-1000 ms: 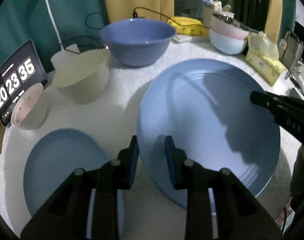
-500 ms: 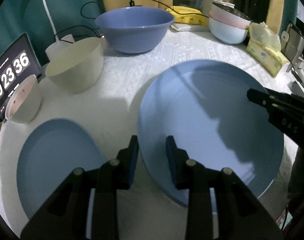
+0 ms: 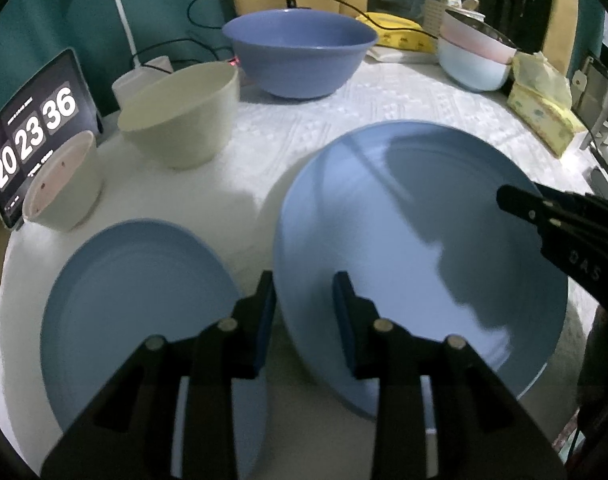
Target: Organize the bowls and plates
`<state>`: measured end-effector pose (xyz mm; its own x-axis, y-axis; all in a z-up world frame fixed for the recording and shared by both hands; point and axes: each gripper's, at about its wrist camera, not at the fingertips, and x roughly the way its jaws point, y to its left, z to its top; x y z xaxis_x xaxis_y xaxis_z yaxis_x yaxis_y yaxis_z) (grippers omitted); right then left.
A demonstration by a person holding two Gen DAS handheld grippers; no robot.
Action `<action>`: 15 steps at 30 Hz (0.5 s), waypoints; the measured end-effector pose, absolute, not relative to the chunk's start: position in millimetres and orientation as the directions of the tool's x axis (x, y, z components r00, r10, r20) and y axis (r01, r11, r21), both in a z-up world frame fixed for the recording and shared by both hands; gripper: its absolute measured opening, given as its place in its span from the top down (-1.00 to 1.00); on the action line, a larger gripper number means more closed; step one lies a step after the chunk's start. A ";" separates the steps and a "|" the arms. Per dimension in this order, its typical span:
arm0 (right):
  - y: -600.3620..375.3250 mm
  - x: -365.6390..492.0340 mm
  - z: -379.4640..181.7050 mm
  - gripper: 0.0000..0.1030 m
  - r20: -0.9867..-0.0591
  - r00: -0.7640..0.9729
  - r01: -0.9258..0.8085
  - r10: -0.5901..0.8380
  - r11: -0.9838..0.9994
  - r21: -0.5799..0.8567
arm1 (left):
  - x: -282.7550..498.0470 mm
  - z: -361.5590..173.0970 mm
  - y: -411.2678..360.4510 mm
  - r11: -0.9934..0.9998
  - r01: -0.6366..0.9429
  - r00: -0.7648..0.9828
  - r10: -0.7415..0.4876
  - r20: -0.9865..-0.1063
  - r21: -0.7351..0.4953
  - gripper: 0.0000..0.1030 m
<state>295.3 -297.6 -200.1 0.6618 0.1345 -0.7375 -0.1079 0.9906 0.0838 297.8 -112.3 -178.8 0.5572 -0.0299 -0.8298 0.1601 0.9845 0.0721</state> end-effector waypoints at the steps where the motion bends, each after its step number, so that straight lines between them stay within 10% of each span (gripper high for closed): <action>1: -298.1 295.2 -199.9 0.41 -0.740 0.659 -0.105 0.135 0.991 0.087 | 297.3 -177.4 -110.8 0.985 0.161 0.556 -0.041 -0.830 0.060 0.40; 15: -290.7 270.6 -168.7 0.40 -0.695 0.711 -0.091 0.107 0.994 0.060 | 274.3 -150.6 -88.4 0.995 0.098 0.636 -0.040 -0.770 0.030 0.29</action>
